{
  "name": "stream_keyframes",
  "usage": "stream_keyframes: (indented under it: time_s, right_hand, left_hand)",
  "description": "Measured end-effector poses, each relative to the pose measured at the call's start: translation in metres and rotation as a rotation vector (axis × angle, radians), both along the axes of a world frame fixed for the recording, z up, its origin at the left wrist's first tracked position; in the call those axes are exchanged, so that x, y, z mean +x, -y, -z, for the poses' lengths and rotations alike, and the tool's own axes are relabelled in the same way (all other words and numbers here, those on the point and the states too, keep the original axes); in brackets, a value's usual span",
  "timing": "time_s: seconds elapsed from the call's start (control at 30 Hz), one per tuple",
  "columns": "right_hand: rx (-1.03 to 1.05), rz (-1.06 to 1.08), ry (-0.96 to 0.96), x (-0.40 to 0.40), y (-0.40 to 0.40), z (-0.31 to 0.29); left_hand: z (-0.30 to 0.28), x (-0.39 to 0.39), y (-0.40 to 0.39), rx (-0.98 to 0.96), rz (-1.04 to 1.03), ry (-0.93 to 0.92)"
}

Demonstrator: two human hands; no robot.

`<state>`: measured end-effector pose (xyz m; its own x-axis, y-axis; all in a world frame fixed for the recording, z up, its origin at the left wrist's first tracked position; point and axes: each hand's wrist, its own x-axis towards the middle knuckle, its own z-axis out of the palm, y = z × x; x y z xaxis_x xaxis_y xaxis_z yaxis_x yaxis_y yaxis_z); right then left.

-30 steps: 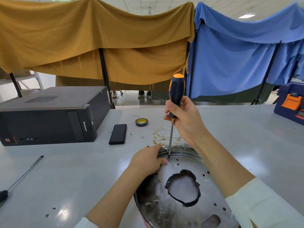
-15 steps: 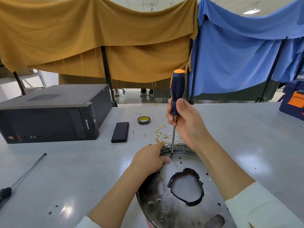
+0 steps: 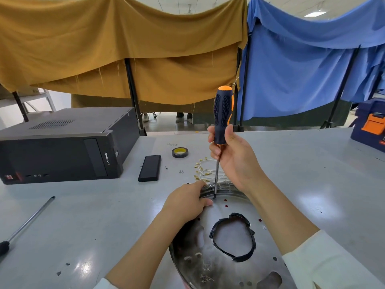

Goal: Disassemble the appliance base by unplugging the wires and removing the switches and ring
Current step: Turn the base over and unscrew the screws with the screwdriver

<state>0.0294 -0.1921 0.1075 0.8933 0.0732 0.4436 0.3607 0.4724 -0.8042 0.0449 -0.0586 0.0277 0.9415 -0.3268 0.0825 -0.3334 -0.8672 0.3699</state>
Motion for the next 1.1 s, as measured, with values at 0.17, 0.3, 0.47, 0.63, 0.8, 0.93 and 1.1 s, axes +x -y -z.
stream_keyframes:
  time_s: [0.17, 0.3, 0.47, 0.63, 0.8, 0.93, 1.1]
  right_hand:
    - [0.021, 0.031, -0.006, 0.0008, 0.0004, 0.0000]
    - [0.007, 0.024, 0.017, 0.0016, -0.0002, 0.0026]
    - [0.020, -0.024, -0.026, 0.0034, -0.0005, 0.0033]
    - [0.009, -0.006, 0.001, 0.0042, 0.0010, 0.0058]
    - [0.007, 0.012, -0.029, 0.0049, -0.0013, 0.0051]
    - [0.013, 0.035, -0.015, 0.0050, 0.0005, 0.0049]
    - [0.005, 0.019, -0.022, 0.0064, 0.0004, 0.0075]
  left_hand:
    - [0.0007, 0.0007, 0.0001, 0.000, 0.005, 0.004]
    - [0.0010, 0.0009, -0.0001, 0.005, 0.006, 0.003]
    - [0.0006, 0.0017, 0.0000, 0.006, 0.008, 0.004]
    - [0.0006, 0.0022, 0.0005, 0.010, 0.005, 0.004]
    - [0.0004, 0.0016, 0.0001, 0.006, 0.001, -0.002]
    - [0.0003, 0.0019, 0.0002, -0.005, 0.000, -0.005]
    - [0.0000, 0.0012, -0.0001, -0.004, -0.004, -0.004]
